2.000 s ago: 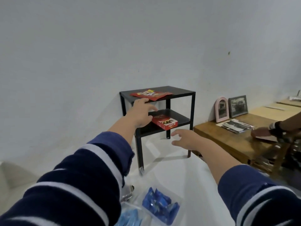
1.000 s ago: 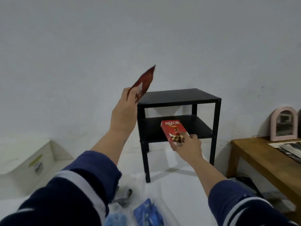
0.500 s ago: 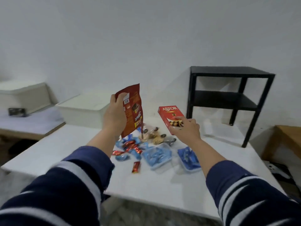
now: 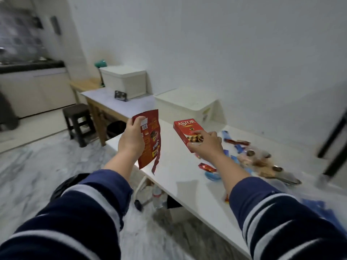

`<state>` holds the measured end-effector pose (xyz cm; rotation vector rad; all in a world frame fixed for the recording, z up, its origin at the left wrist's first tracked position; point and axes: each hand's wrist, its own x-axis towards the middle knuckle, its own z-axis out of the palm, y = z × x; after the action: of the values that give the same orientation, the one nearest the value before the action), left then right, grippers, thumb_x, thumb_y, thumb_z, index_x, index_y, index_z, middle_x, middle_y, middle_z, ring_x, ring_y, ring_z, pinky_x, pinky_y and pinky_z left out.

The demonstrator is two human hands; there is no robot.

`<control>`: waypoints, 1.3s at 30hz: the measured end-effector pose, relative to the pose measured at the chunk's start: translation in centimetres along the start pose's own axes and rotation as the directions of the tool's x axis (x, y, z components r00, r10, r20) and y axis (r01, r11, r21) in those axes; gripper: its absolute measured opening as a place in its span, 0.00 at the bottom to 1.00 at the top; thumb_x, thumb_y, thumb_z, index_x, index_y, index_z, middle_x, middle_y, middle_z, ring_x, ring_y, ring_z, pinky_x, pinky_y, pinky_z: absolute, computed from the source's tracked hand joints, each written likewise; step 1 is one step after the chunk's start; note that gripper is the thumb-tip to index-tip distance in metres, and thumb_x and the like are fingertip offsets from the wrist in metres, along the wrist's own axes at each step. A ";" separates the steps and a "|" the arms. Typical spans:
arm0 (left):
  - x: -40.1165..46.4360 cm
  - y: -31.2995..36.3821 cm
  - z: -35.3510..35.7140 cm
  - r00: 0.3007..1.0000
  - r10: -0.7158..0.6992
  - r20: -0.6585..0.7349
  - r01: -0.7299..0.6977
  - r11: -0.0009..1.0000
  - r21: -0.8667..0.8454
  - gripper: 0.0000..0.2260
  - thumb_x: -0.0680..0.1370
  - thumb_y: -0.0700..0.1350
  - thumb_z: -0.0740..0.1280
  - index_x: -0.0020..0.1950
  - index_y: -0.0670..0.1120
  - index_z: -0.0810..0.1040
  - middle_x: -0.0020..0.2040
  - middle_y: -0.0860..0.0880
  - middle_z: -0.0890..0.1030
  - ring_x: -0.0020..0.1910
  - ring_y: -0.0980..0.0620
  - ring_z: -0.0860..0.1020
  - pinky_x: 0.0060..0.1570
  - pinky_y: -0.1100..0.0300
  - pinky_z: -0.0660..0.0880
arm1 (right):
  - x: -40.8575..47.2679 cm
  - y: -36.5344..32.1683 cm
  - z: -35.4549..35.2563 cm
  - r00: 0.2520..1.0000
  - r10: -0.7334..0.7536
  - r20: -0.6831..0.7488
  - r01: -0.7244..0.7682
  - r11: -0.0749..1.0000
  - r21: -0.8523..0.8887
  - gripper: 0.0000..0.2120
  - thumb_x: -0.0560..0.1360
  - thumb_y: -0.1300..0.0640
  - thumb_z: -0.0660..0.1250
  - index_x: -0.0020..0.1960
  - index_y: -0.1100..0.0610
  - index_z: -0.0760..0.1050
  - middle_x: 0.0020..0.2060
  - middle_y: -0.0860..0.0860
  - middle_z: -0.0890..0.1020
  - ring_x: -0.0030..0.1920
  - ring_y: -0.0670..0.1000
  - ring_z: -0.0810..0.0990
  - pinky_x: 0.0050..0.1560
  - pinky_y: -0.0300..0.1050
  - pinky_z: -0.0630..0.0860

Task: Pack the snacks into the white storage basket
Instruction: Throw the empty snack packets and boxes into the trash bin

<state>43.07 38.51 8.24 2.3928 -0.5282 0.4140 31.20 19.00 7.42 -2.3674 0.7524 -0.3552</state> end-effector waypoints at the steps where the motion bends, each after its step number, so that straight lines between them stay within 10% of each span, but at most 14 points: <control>1: 1.0 -1.6 -0.1 1.000 -0.024 -0.004 0.024 1.000 0.016 0.23 0.79 0.34 0.59 0.71 0.52 0.64 0.67 0.47 0.69 0.55 0.43 0.77 0.44 0.52 0.78 | 1.4 -1.1 1.3 0.999 -0.020 0.031 0.020 1.000 -0.011 0.28 0.68 0.46 0.67 0.68 0.45 0.67 0.62 0.55 0.68 0.64 0.58 0.65 0.64 0.53 0.69; 7: 5.5 -10.7 -1.5 0.983 -0.181 -0.013 0.181 0.980 0.087 0.26 0.77 0.32 0.61 0.70 0.53 0.64 0.66 0.47 0.68 0.54 0.44 0.76 0.45 0.51 0.79 | 8.9 -7.9 10.1 0.966 -0.168 0.198 0.165 0.986 0.031 0.27 0.68 0.48 0.67 0.67 0.46 0.68 0.60 0.53 0.68 0.63 0.57 0.65 0.60 0.50 0.72; 9: 6.6 -21.2 -2.4 0.895 -0.428 -0.126 0.444 0.882 0.159 0.27 0.76 0.31 0.61 0.71 0.52 0.64 0.65 0.47 0.69 0.52 0.44 0.76 0.46 0.50 0.79 | 12.7 -15.1 21.4 0.866 -0.260 0.427 0.277 0.961 0.024 0.27 0.68 0.49 0.67 0.66 0.46 0.69 0.60 0.53 0.68 0.62 0.57 0.65 0.60 0.51 0.73; 22: 7.8 -34.0 -1.6 0.770 -0.628 -0.111 0.637 0.767 0.082 0.27 0.76 0.31 0.61 0.71 0.51 0.65 0.69 0.46 0.63 0.54 0.40 0.76 0.50 0.45 0.79 | 14.9 -22.0 34.3 0.727 -0.338 0.598 0.450 0.892 -0.043 0.28 0.68 0.42 0.68 0.66 0.46 0.68 0.62 0.55 0.69 0.65 0.59 0.65 0.62 0.53 0.70; 39: 13.7 -64.4 10.7 0.535 -0.822 0.197 0.841 0.541 -0.026 0.29 0.75 0.30 0.59 0.75 0.47 0.62 0.71 0.44 0.61 0.64 0.41 0.73 0.64 0.49 0.72 | 22.0 -26.7 68.1 0.570 -0.035 0.821 0.355 0.911 -0.208 0.27 0.70 0.39 0.68 0.66 0.46 0.70 0.62 0.54 0.70 0.67 0.56 0.60 0.64 0.50 0.66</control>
<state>86.88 73.69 -27.75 2.2477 0.5633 -0.2561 88.70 55.89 -26.70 -2.5578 0.0850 0.8344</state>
